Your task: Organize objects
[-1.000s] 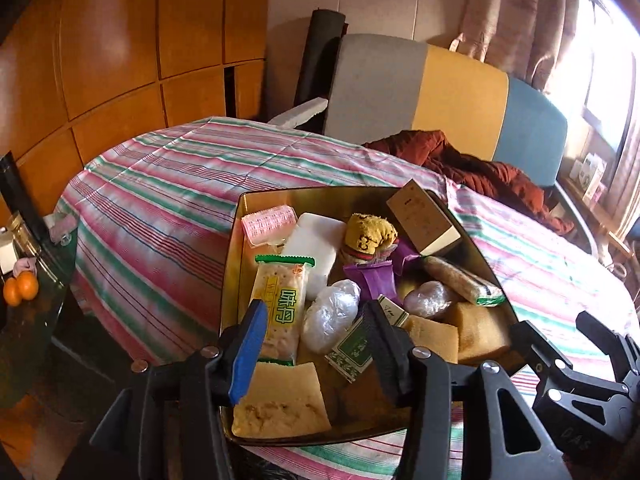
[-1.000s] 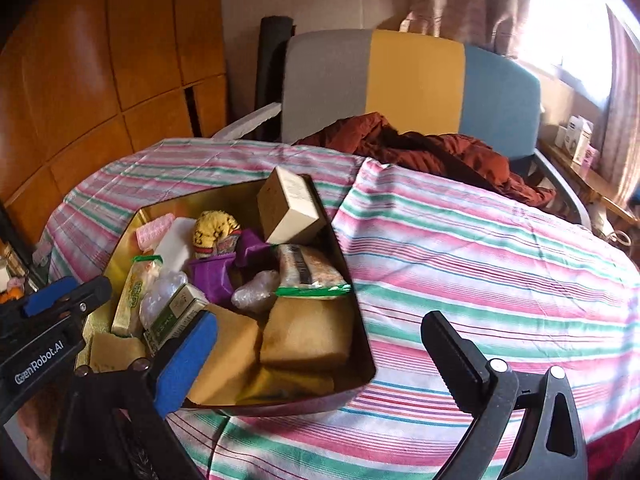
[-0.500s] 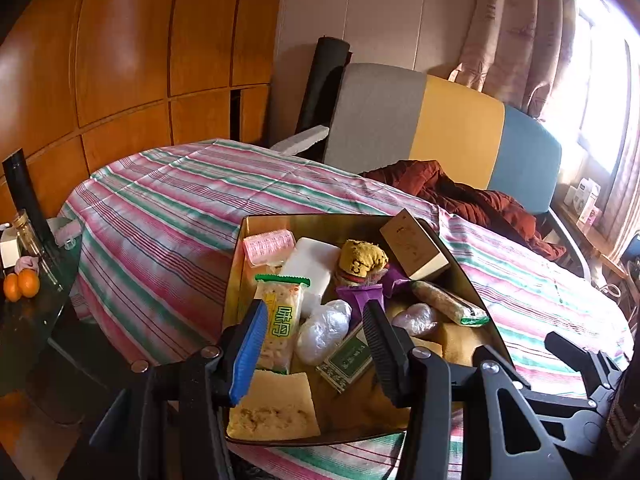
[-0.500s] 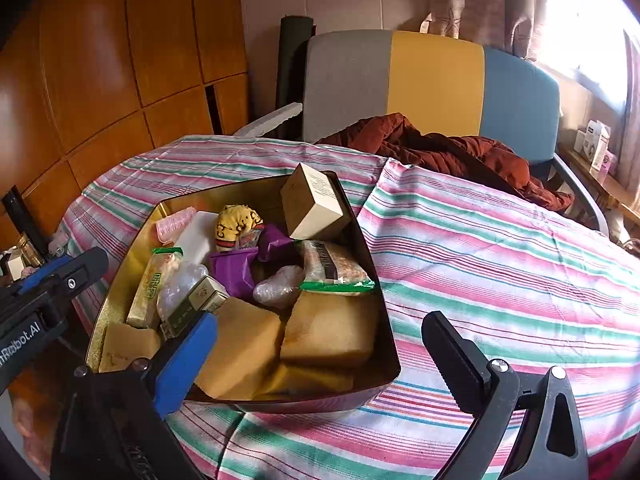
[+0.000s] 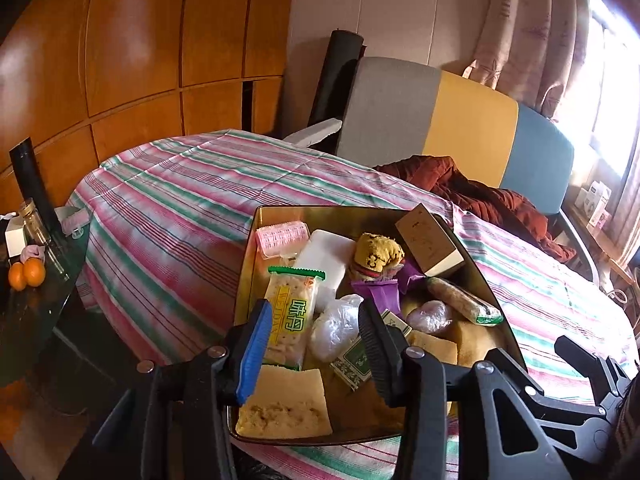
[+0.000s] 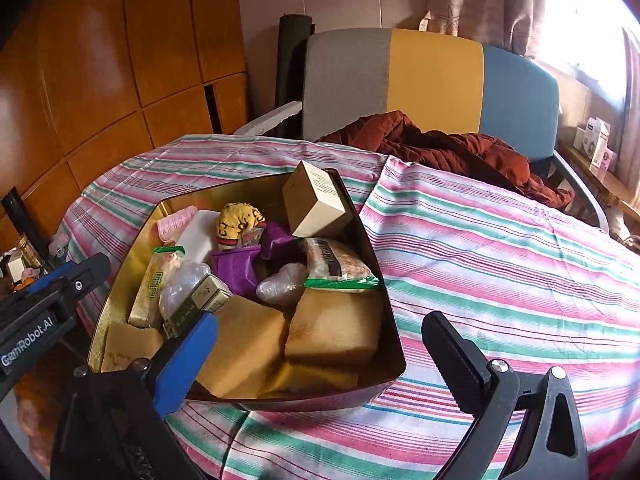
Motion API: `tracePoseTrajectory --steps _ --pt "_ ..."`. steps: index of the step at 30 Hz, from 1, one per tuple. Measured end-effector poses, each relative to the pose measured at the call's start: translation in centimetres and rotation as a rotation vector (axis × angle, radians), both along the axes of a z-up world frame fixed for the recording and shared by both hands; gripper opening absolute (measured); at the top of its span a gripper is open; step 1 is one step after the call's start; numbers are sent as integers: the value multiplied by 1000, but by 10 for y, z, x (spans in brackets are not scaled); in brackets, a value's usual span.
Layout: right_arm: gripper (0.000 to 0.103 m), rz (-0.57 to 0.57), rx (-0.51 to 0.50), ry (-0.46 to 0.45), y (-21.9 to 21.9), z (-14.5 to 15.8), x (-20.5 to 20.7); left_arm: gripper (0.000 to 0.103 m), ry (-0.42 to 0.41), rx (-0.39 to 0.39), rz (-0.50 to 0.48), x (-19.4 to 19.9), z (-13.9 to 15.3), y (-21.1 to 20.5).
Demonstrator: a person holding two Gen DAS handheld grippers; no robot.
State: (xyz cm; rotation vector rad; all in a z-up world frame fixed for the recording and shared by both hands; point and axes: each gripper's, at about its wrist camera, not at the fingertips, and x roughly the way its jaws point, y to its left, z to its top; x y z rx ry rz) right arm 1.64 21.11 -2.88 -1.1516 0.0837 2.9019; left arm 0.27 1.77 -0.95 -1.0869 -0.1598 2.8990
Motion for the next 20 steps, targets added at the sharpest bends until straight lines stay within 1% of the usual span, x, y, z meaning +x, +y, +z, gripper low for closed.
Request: tracePoseTrajectory --steps 4,7,12,14,18,20 --pt "103 1 5 -2 -2 0 -1 45 0 -3 -5 -1 -1 0" --pt "103 2 11 -7 -4 0 -1 45 -19 6 -6 -3 -3 -2" --pt "103 8 24 -9 -6 -1 -1 45 -35 24 21 -8 -8 -8" --pt "103 8 26 -8 -7 -1 -2 45 -7 -7 32 -6 -6 -8" --pt "103 6 25 -14 -7 -1 -2 45 16 -18 26 -5 -5 -7" --pt "103 5 27 -12 -7 -1 -2 45 5 -2 17 -6 -5 -8"
